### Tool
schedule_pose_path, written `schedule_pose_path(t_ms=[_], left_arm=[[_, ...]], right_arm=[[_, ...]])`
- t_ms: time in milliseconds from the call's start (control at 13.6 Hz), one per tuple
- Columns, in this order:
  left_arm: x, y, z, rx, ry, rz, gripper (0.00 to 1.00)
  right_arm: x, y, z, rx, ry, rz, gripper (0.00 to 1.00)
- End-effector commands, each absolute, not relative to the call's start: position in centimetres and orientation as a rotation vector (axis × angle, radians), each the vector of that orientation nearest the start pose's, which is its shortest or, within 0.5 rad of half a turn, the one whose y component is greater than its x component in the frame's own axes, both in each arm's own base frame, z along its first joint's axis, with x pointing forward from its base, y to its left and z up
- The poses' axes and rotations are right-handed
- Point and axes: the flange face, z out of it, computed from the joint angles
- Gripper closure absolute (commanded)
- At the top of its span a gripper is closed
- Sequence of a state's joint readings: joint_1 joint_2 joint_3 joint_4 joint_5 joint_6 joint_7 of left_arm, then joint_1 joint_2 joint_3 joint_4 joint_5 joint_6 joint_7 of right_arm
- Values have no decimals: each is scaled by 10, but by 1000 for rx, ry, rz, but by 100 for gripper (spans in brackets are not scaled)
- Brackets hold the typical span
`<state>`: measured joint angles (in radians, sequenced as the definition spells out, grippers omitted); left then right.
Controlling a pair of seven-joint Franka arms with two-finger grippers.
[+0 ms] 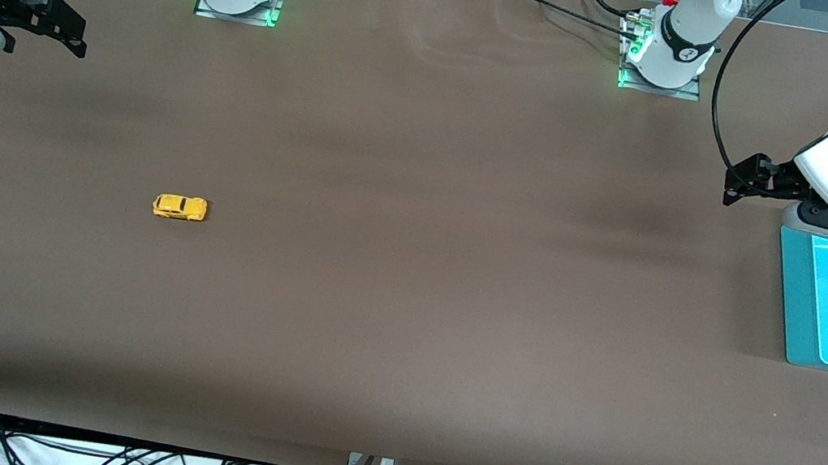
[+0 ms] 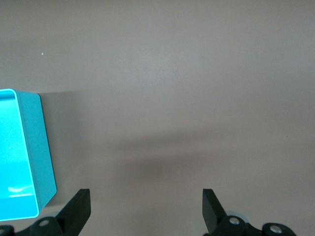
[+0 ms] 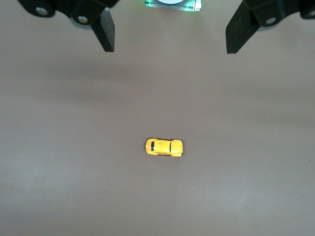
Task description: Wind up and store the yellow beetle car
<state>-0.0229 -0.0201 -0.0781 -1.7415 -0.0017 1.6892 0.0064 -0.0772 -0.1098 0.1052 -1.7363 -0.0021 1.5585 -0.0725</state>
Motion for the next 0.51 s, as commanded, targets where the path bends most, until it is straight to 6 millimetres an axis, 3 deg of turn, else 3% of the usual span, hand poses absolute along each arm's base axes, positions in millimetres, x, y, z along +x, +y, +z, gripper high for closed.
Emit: schedule_pose_path(t_ms=[0, 440], left_arm=[[555, -54, 569, -3146, 162, 37, 0], [557, -55, 570, -3147, 167, 32, 0]], right_arm=[[516, 15, 605, -3166, 44, 147, 0], [518, 18, 608, -3166, 65, 137, 0]])
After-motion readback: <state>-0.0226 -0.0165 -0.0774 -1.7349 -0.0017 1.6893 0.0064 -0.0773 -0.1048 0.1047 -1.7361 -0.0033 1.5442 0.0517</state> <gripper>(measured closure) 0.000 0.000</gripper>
